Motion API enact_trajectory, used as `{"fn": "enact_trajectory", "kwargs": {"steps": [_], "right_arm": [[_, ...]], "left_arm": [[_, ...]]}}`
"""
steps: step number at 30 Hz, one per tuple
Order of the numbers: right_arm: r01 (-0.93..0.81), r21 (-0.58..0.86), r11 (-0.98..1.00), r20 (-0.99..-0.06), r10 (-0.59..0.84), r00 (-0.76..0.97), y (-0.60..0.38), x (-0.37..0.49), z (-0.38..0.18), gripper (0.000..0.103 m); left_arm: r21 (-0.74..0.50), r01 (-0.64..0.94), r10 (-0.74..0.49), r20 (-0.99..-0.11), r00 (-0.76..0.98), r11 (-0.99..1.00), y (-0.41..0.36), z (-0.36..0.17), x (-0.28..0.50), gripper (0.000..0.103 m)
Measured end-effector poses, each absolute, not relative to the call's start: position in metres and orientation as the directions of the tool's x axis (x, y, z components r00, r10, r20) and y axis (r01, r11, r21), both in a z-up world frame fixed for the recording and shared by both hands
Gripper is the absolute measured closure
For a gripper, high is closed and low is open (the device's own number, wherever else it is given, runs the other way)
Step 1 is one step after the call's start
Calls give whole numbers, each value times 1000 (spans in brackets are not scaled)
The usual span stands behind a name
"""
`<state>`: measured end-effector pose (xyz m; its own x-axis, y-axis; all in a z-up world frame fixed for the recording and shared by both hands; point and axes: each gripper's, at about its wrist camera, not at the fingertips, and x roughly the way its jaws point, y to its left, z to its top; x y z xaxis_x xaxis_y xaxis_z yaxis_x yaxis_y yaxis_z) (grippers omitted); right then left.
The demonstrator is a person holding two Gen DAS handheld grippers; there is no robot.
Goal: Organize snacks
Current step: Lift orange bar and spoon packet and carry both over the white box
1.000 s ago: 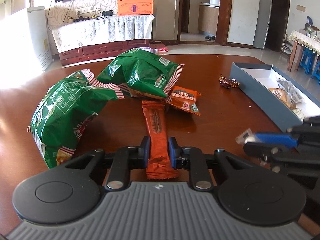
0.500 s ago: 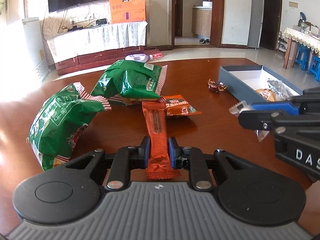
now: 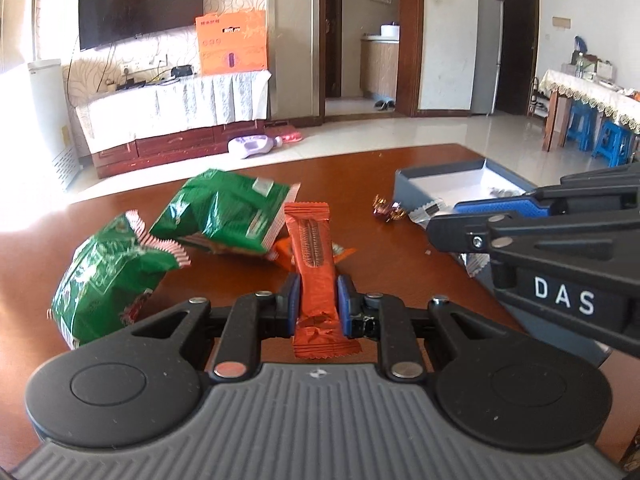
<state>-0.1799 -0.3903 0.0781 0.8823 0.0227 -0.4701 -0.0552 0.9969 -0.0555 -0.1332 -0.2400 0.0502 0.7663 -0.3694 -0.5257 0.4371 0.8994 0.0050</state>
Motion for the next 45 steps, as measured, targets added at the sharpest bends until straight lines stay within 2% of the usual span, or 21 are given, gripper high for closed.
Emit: {"fn": "enact_trajectory", "kwargs": {"steps": [6, 45], "right_arm": [[-42, -45, 998, -443, 17, 897, -397, -188, 89, 87], [78, -12, 997, -413, -76, 907, -461, -214, 96, 87]], "left_arm": [[-7, 451, -389, -519, 762, 893, -256, 60, -136, 80], [-56, 541, -493, -499, 713, 839, -339, 72, -142, 79]]}}
